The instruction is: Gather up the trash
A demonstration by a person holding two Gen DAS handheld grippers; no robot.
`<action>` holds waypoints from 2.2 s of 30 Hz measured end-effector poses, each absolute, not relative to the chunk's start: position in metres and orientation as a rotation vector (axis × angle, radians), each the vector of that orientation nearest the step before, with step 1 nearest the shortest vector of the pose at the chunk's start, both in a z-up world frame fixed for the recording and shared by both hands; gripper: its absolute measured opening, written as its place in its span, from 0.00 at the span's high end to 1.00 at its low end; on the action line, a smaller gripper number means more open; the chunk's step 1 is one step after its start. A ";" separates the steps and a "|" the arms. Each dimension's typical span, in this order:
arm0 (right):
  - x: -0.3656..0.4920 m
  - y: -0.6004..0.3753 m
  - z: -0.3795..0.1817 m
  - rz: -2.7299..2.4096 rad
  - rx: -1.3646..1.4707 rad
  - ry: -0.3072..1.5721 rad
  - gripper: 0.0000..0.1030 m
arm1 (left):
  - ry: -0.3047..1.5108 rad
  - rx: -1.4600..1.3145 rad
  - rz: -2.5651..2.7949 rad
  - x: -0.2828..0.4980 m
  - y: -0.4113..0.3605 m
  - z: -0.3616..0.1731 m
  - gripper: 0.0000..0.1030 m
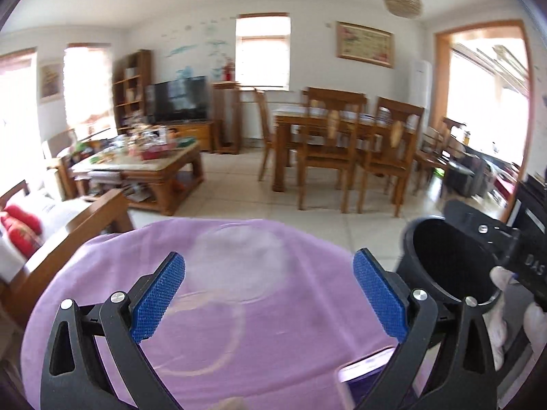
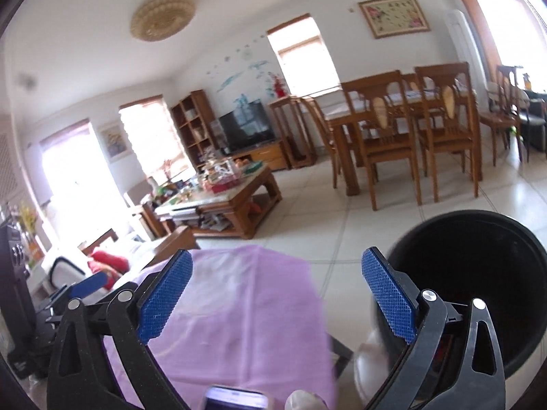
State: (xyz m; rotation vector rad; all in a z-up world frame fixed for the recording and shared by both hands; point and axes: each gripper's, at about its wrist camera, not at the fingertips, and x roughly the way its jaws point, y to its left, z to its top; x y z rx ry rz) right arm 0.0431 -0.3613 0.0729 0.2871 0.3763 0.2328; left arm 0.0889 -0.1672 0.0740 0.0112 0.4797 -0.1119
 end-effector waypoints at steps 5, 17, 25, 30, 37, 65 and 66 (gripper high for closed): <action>0.047 -0.272 0.079 0.257 0.242 0.361 0.05 | 0.438 -0.031 0.069 0.072 -0.094 0.067 0.05; 0.048 -0.135 0.037 0.275 0.109 0.349 0.05 | 0.414 -0.082 0.214 0.031 -0.001 0.045 0.05; 0.030 -0.137 0.023 0.267 0.019 0.265 0.05 | 0.432 -0.136 0.247 0.019 0.014 0.031 0.05; 0.017 -0.138 0.026 0.268 0.000 0.215 0.05 | 0.423 -0.118 0.273 0.010 0.014 0.034 0.05; 0.017 -0.142 0.023 0.276 0.009 0.242 0.05 | 0.386 -0.083 0.296 0.004 0.009 0.035 0.05; 0.015 -0.141 0.024 0.294 0.007 0.232 0.05 | 0.320 -0.039 0.297 -0.002 0.006 0.036 0.05; 0.015 -0.141 0.023 0.294 0.007 0.235 0.05 | 0.320 -0.040 0.296 -0.003 0.006 0.036 0.05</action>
